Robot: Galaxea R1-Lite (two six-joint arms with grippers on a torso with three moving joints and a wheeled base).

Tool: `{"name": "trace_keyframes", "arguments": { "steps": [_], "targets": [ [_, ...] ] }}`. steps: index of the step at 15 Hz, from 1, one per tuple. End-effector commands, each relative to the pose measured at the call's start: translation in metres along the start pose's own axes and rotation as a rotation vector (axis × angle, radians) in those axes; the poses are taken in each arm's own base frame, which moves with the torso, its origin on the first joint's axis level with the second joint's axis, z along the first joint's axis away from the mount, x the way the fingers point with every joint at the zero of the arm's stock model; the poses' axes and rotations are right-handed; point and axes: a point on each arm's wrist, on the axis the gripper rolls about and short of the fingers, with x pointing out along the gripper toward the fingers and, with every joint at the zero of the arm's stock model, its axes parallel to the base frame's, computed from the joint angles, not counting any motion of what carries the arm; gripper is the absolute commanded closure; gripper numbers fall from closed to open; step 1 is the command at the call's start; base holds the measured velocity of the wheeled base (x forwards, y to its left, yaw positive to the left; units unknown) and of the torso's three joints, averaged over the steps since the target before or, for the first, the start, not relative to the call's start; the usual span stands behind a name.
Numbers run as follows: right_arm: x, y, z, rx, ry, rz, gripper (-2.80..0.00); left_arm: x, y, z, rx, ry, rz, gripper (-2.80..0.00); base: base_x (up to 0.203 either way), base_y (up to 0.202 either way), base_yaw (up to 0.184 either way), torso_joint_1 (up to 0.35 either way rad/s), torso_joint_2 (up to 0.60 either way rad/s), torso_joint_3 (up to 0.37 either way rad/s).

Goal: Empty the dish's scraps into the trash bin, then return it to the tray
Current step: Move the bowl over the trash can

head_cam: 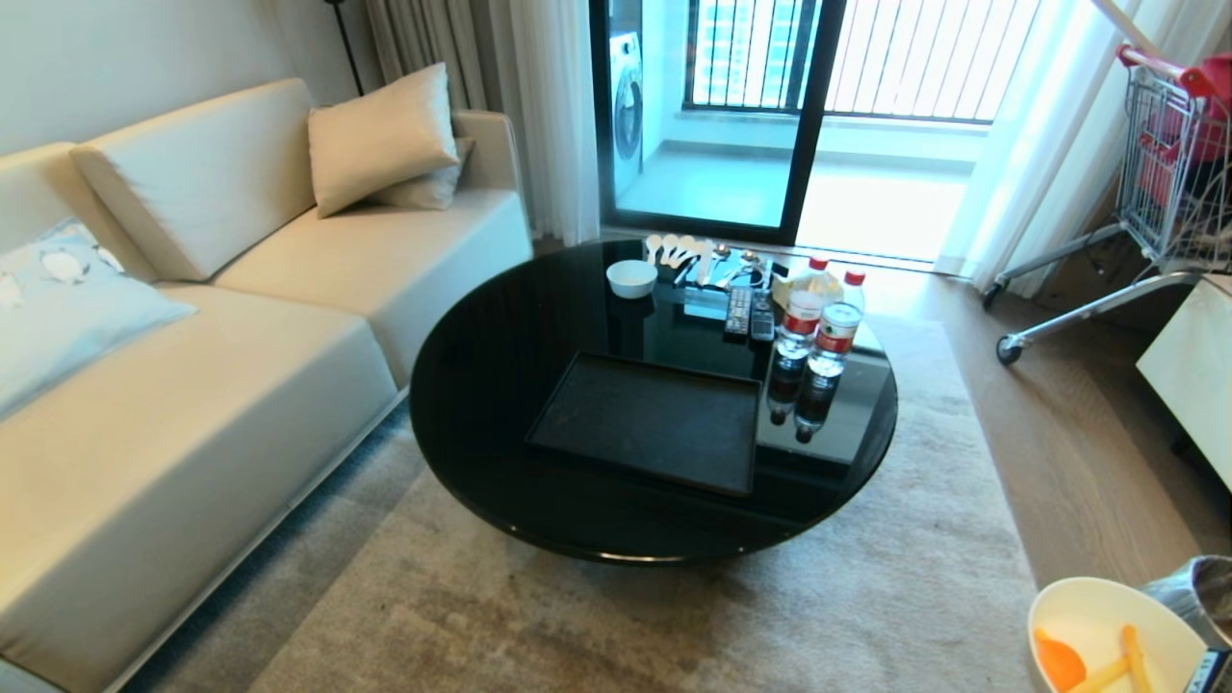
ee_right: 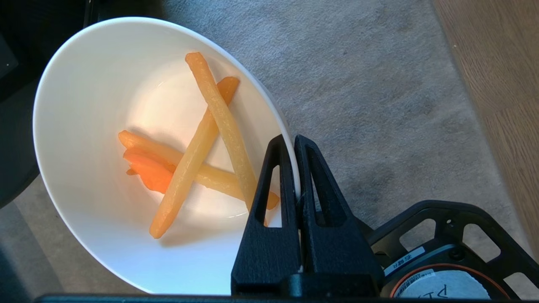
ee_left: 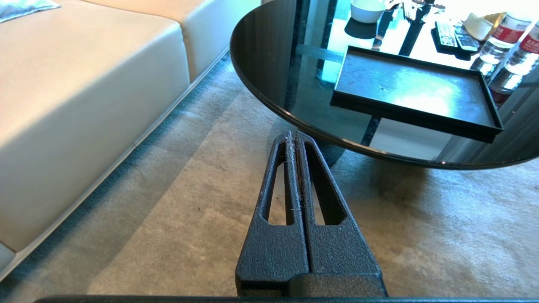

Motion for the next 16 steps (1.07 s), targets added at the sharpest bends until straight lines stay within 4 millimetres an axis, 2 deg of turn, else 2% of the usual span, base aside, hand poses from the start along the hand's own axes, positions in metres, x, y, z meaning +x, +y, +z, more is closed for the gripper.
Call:
{"name": "trace_keyframes", "arguments": {
  "steps": [1,5,16],
  "targets": [
    [0.0,0.0,0.0,0.006,-0.001,-0.002,0.0,0.0,0.0,0.0,-0.001,0.0,0.0,0.0,0.0,0.0,0.0,0.0,0.0,0.0],
    [-0.001,0.0,0.001,0.004,-0.002,-0.003,0.0,0.0,0.0,0.0,-0.001,0.0,0.0,0.0,0.0,0.002,-0.057,0.002,0.0,0.001],
    [-0.011,-0.011,-0.002,0.008,-0.009,0.001,0.0,0.0,0.0,0.0,-0.001,0.0,0.0,0.0,0.0,0.011,-0.168,0.003,0.0,0.001]
  ]
}}
